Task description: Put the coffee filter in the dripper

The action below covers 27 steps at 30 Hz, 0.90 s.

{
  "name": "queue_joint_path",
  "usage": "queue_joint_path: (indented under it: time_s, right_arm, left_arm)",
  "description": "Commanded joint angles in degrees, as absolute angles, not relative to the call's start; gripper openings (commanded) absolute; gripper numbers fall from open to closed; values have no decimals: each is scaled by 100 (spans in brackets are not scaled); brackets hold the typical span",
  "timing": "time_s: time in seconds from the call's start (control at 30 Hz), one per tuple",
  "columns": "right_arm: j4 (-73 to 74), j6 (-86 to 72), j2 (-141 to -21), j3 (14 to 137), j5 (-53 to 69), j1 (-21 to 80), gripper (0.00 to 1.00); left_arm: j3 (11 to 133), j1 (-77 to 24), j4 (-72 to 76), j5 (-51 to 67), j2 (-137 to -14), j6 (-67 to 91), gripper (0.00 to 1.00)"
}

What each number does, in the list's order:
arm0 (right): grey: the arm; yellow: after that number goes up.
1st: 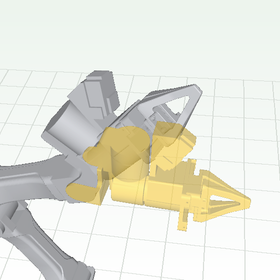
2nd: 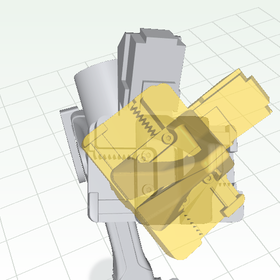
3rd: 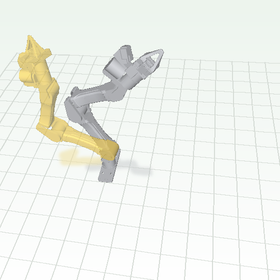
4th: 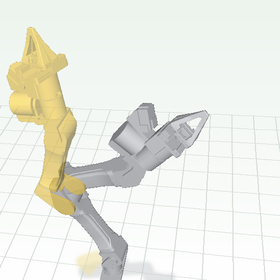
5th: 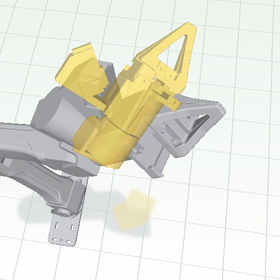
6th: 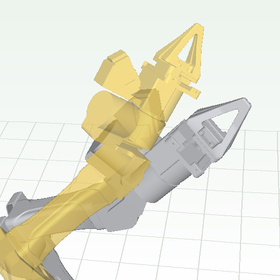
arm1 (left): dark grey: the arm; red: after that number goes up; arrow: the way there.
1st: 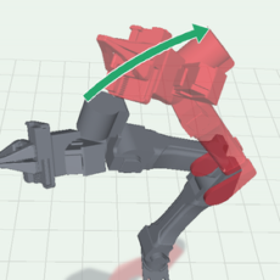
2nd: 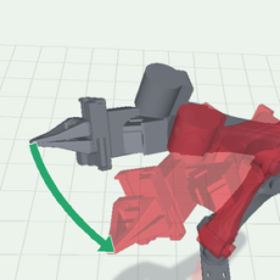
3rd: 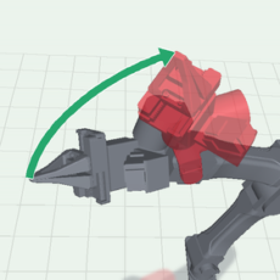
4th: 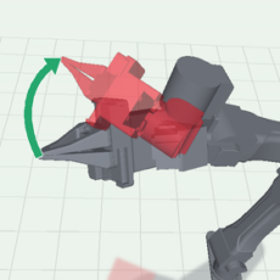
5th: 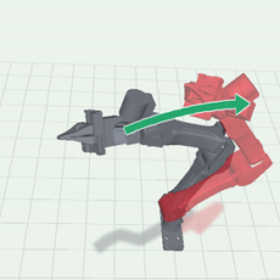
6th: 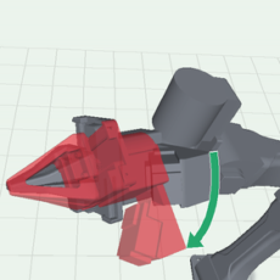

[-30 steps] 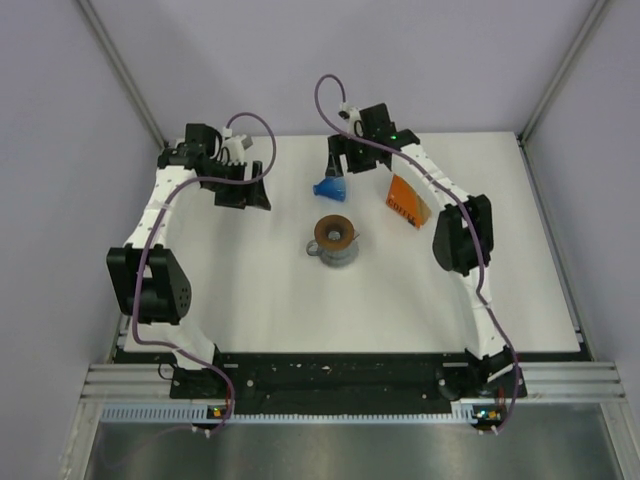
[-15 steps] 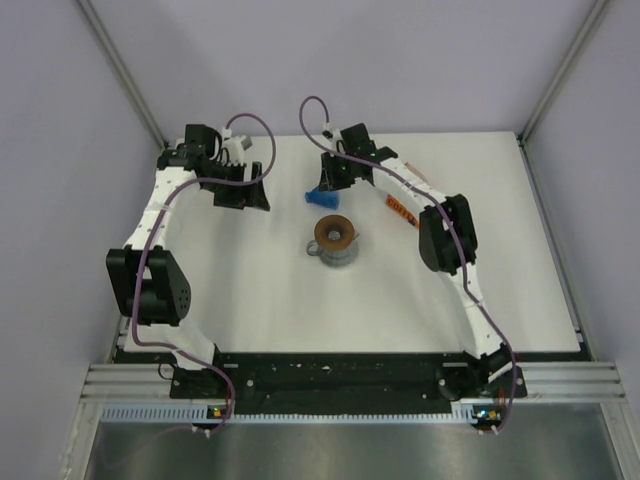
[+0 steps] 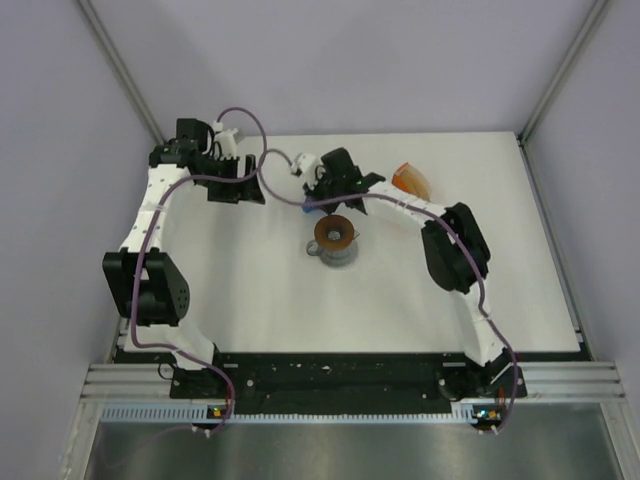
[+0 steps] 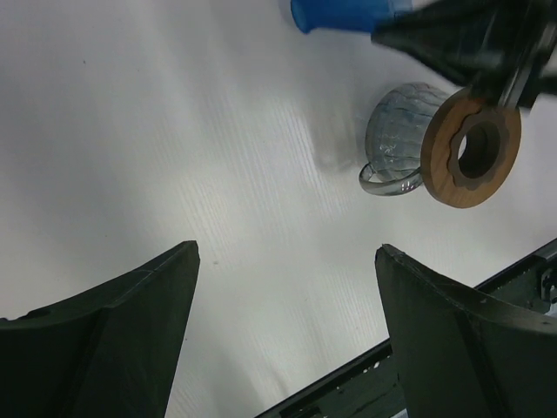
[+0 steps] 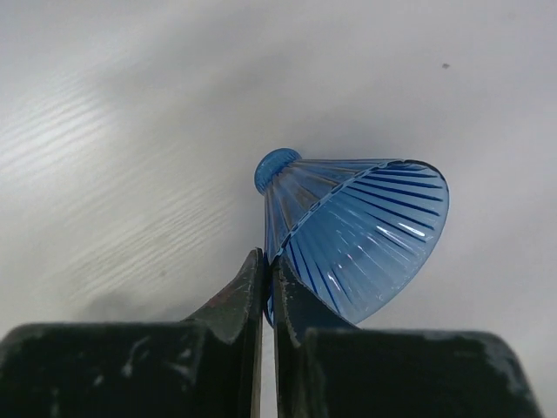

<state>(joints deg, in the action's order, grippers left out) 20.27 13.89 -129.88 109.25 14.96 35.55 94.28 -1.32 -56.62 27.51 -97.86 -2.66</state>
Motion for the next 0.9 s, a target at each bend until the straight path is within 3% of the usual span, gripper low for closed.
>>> queue_joint_path:
  time_s: [0.0,0.1,0.33,0.57,0.77,0.87]
  right_arm:
    - [76,4145,-11384,9216,388,4446,0]
    - [-903,5086,-10847,8360,18,4833,0]
    - [-1537,6625,-10512,7691,-834,5633,0]
    - [-1836,7654,-10556,7752,-1616,6090,0]
    - [-2127,8138,-10442,7603,-1731,6442,0]
    - [-2144,8139,-10363,7576,-1749,6504,0]
  left_arm:
    - [10080,-44,-5686,2865,-9493,-44,88]
    - [10160,-44,-5599,3093,-9317,148,90]
    - [9879,-35,-5370,3208,-9000,308,92]
    - [9396,-298,-5353,2858,-8736,-184,88]
    - [9308,-746,-5256,1900,-8885,-325,75]
    - [9290,-835,-5177,1539,-8930,-334,58]
